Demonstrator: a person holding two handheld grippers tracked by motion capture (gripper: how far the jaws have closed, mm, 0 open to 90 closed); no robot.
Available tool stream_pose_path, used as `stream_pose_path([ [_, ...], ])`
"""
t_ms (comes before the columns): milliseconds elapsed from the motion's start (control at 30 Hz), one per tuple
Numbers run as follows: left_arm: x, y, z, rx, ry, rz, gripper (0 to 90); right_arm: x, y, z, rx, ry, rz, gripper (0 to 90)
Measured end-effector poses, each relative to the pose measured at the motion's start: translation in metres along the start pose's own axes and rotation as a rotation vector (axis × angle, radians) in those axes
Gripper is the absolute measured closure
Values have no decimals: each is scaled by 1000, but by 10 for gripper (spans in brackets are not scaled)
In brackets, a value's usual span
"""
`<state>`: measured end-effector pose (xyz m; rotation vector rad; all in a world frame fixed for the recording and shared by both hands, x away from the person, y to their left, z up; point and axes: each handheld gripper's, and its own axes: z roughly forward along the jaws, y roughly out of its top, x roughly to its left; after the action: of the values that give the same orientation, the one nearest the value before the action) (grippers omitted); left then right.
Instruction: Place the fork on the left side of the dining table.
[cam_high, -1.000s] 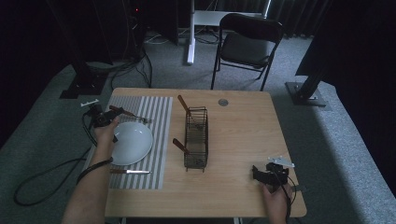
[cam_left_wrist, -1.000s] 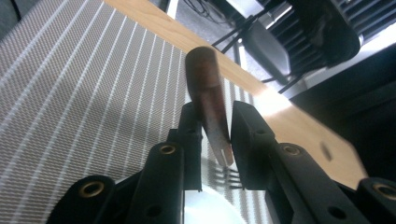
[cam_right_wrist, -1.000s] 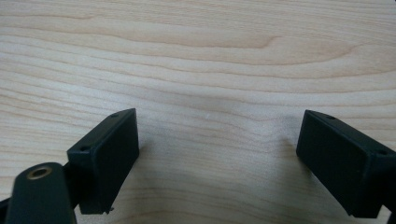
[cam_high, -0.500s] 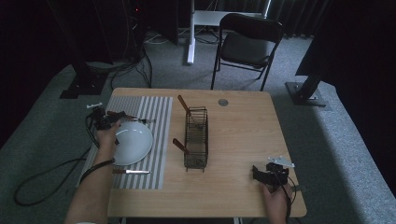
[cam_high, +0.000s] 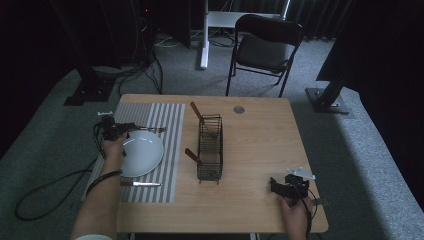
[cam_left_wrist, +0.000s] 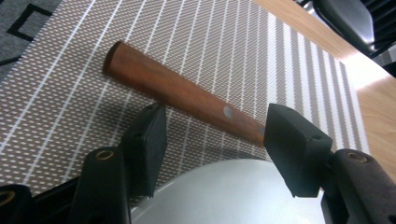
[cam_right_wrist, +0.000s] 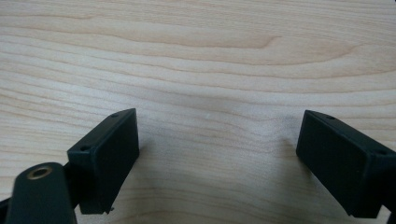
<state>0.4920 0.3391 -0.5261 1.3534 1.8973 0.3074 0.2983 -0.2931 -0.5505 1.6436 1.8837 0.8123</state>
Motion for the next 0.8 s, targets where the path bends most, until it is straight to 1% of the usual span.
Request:
stream_pose_path([
  [33, 0, 0, 0, -6, 1, 6, 372, 0, 0, 0, -1, 0, -1, 127],
  [67, 0, 0, 0, -12, 12, 13, 369, 0, 0, 0, -1, 0, -1, 128],
  [167, 0, 1, -1, -5, 61, 30, 369, 0, 0, 0, -1, 0, -1, 128],
  [267, -2, 1, -3, -12, 70, 33, 369, 0, 0, 0, -1, 0, -1, 127],
  [333, -5, 1, -7, -20, 81, 56, 369, 0, 0, 0, 0, 0, -1, 128],
  [367, -7, 0, -8, -17, 81, 73, 348, 0, 0, 0, -1, 0, -1, 128],
  [400, -11, -1, -9, -18, 81, 98, 304, 0, 0, 0, -1, 0, -1, 127],
  [433, -13, -2, -11, -21, 81, 110, 297, 0, 0, 0, -1, 0, -1, 127],
  [467, -13, -2, -11, -21, 81, 110, 297, 0, 0, 0, -1, 0, -1, 127],
  [500, -18, -5, -17, -45, 55, 138, 297, 0, 0, 0, -1, 0, -1, 127],
  [533, -20, -6, -20, -50, 40, 156, 234, 0, 0, 0, -1, 0, -1, 128],
  [567, -21, -8, -22, -57, 44, 175, 190, 0, 0, 0, 0, 0, -1, 127],
  [633, -23, -10, -27, -46, 52, 201, 190, 0, 0, 0, 0, 0, -1, 127],
  [700, -24, -13, -32, -50, 71, 229, 190, 0, 0, 0, 0, 0, -1, 127],
  [733, -25, -15, -34, -46, 72, 239, 190, 0, 0, 0, 0, 0, -1, 127],
  [800, -26, -18, -40, -55, 54, 246, 190, 0, 0, 0, 0, 0, -1, 127],
])
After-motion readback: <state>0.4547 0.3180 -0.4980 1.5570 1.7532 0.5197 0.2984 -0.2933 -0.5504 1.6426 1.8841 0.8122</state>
